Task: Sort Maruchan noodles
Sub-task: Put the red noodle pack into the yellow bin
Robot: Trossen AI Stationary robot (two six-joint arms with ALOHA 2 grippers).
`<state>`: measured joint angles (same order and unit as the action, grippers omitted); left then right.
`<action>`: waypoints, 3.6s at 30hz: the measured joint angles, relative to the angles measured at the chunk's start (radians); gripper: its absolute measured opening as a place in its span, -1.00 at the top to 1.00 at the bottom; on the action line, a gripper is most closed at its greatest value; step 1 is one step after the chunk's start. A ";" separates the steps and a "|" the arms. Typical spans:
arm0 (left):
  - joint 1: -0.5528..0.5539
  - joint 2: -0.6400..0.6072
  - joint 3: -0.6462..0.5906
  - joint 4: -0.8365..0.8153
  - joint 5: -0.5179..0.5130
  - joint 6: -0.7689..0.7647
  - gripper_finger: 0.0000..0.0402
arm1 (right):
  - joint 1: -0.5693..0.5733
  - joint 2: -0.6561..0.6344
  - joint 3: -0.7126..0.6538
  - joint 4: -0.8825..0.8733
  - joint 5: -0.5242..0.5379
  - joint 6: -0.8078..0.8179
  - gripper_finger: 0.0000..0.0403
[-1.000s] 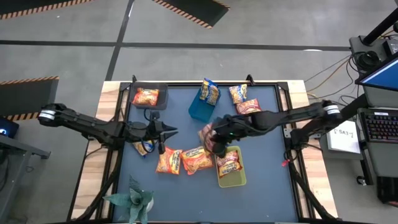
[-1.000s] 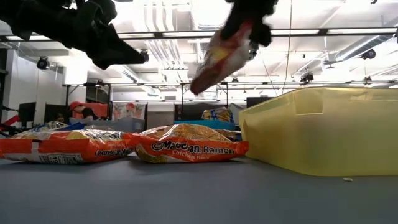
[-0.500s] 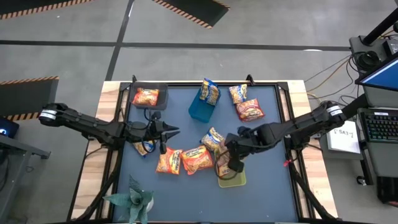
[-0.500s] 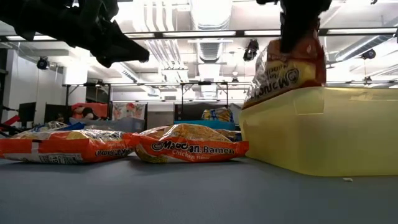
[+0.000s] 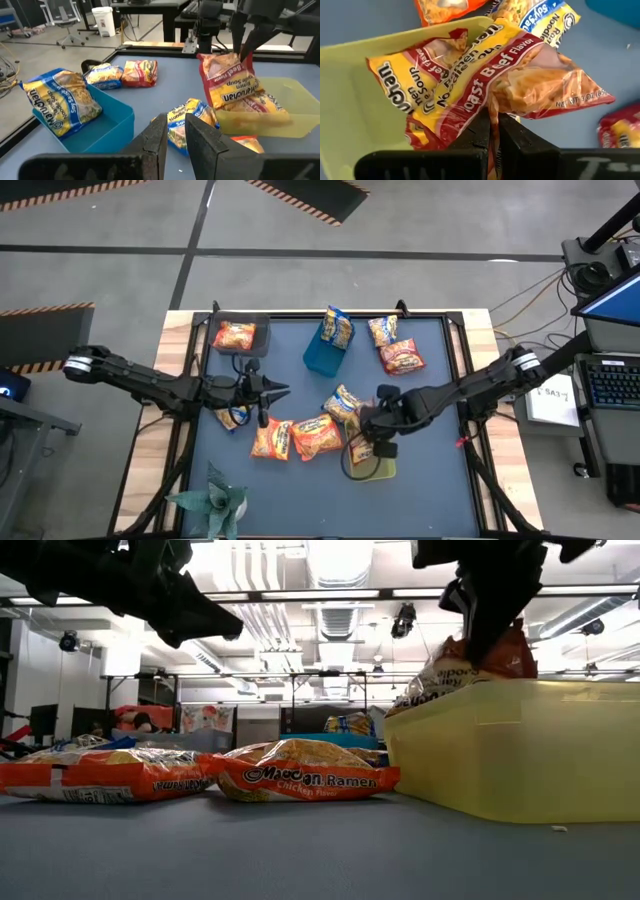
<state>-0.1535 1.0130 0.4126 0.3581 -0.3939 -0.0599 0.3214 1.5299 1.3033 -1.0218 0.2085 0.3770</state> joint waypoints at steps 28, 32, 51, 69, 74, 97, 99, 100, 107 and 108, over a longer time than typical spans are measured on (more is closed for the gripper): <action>0.000 0.001 0.000 0.001 0.000 0.017 0.75 | 0.054 -0.005 0.000 -0.014 0.143 -0.981 0.96; 0.000 0.001 0.000 0.001 0.000 0.018 0.75 | 0.057 -0.005 0.000 -0.014 0.143 -1.070 0.96; 0.000 0.001 0.000 0.001 0.000 0.022 0.75 | 0.059 -0.006 0.000 -0.003 0.159 -0.886 0.83; 0.000 0.001 0.000 0.025 -0.010 0.022 0.75 | 0.065 0.001 0.001 0.113 0.071 -0.901 0.79; 0.000 0.001 0.000 0.025 -0.010 0.022 0.75 | 0.093 0.002 0.001 -0.004 0.087 -1.016 0.94; 0.000 0.049 0.000 0.124 0.024 0.022 0.77 | 0.132 -0.025 0.033 -0.043 0.286 -0.750 0.96; 0.000 0.081 0.000 0.184 0.051 0.027 0.79 | 0.145 -0.025 0.037 -0.042 0.285 -0.691 0.96; 0.000 0.100 0.000 0.215 0.063 0.028 0.79 | 0.151 -0.025 0.038 -0.044 0.285 -0.653 0.96; 0.001 0.238 0.064 0.296 0.078 0.030 0.80 | 0.193 -0.052 0.022 -0.061 0.293 -0.318 0.96; 0.001 0.262 0.088 0.292 0.094 0.030 0.80 | 0.208 -0.061 0.014 -0.068 0.293 -0.293 0.96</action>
<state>-0.1528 1.2746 0.5010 0.6498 -0.3002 -0.0300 0.5294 1.4686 1.3170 -1.0901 0.5013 0.0839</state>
